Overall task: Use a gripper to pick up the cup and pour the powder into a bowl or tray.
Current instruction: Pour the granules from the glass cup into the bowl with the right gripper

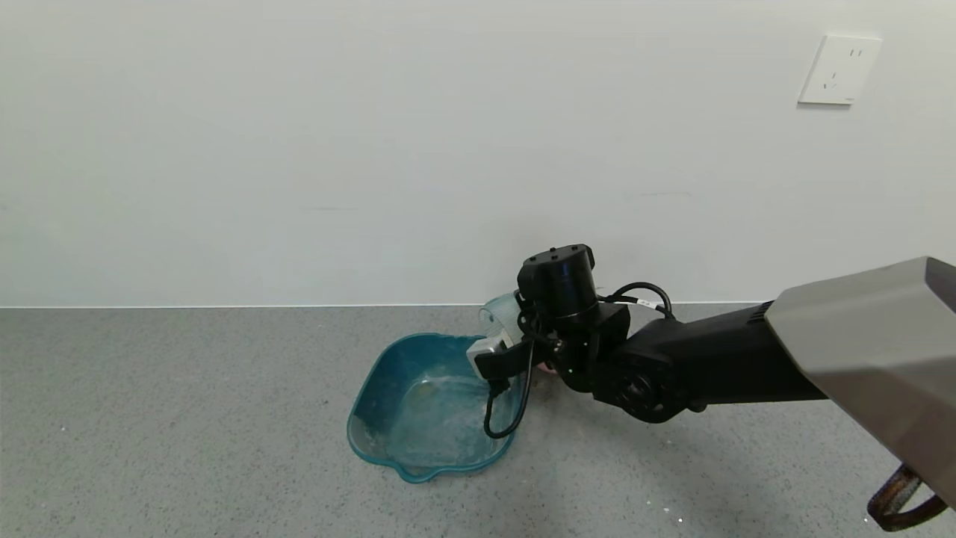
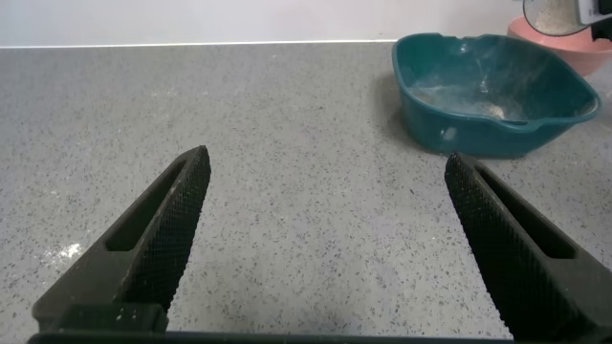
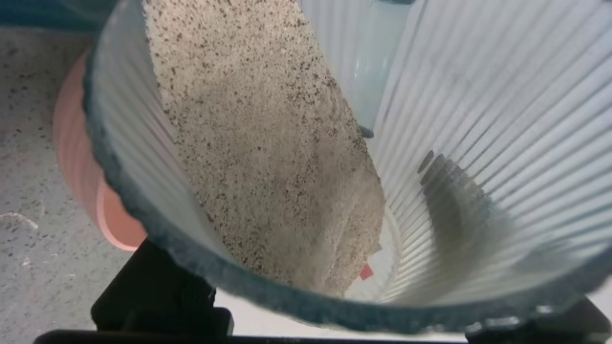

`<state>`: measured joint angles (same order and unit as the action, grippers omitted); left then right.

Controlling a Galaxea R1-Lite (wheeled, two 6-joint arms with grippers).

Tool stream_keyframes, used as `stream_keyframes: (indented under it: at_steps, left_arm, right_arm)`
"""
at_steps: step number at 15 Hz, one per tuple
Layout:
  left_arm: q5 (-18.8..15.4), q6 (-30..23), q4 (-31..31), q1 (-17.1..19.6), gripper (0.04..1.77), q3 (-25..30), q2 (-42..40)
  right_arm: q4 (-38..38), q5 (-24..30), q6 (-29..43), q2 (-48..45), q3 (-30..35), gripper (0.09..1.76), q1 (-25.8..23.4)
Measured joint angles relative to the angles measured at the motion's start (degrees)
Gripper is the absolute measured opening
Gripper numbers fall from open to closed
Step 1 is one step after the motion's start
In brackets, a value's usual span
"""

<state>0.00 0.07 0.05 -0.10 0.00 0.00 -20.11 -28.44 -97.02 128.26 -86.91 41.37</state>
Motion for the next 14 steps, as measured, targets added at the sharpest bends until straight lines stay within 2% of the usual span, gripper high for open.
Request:
stream_keyframes:
  at_steps: [5, 14]
  left_arm:
    - [0.0, 0.0, 0.0, 0.0, 1.76, 0.0, 0.0]
    - [0.0, 0.0, 0.02, 0.0, 1.76, 0.0, 0.0]
  right_arm:
    - [-0.2, -0.41, -2.65, -0.11, 0.09, 1.35, 0.24]
    - [-0.28, -4.83, -6.08, 0.13, -0.57, 1.35, 1.89]
